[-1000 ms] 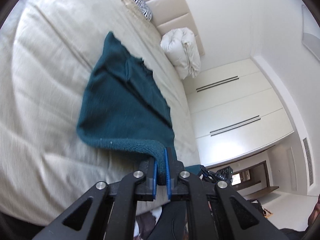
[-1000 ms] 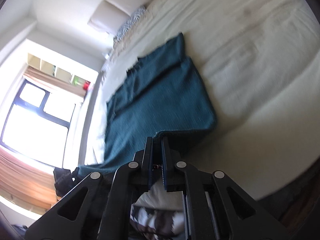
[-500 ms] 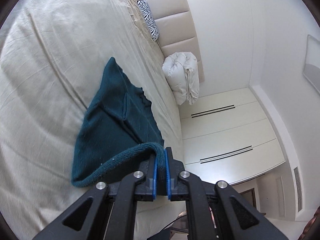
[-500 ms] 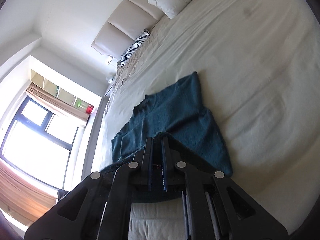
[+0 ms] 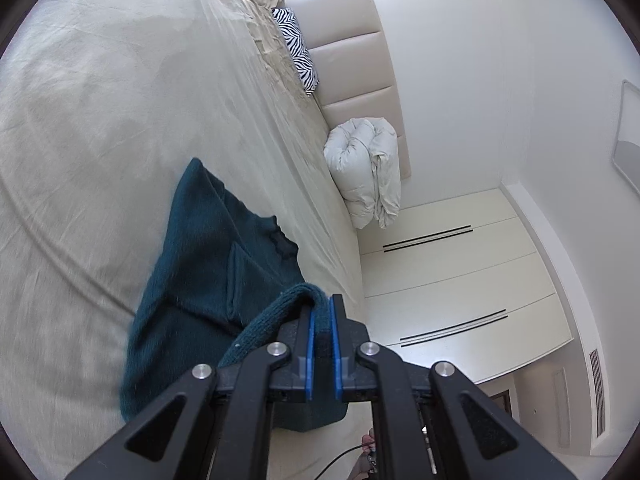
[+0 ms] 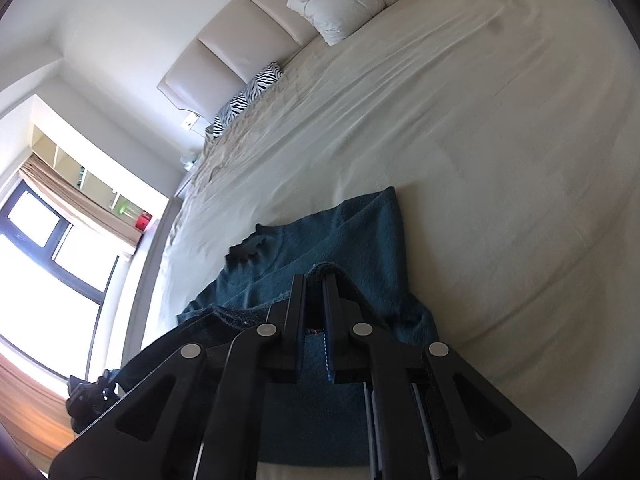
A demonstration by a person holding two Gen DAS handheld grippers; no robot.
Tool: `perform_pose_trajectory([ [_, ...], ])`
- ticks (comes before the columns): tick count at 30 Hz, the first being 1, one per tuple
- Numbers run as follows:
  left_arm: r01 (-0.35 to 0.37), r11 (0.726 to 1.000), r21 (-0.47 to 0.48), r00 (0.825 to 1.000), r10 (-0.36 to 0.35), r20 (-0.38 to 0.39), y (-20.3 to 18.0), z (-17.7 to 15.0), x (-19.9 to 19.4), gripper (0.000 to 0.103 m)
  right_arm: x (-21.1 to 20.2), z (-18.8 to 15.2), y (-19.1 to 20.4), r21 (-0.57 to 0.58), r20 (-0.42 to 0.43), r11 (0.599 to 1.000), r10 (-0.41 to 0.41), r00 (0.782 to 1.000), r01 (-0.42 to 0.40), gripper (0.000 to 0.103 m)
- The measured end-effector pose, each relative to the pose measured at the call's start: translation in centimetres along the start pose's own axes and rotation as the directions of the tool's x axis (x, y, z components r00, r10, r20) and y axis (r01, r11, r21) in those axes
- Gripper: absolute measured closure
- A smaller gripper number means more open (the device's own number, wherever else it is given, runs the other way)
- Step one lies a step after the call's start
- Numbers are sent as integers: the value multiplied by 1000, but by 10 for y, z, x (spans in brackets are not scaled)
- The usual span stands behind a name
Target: Fold small clothes
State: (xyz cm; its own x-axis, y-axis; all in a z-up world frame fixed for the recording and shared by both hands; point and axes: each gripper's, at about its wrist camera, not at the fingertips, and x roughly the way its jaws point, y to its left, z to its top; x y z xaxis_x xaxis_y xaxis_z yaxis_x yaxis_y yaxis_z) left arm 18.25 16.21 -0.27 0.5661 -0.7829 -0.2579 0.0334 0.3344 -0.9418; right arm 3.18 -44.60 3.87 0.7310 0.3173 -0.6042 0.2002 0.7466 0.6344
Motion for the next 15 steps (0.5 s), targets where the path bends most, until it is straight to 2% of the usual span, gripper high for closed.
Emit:
perform_pose_trajectory([
  [8,-55,997,-54,998,55,0,25,41,42,96,60,26,-15,40,-9,998,-44,999,44,96],
  [15,-85,994,-64,996,84,-15,40,60,68,96,101,43,-23,56,-23,996,-73,997,74,96],
])
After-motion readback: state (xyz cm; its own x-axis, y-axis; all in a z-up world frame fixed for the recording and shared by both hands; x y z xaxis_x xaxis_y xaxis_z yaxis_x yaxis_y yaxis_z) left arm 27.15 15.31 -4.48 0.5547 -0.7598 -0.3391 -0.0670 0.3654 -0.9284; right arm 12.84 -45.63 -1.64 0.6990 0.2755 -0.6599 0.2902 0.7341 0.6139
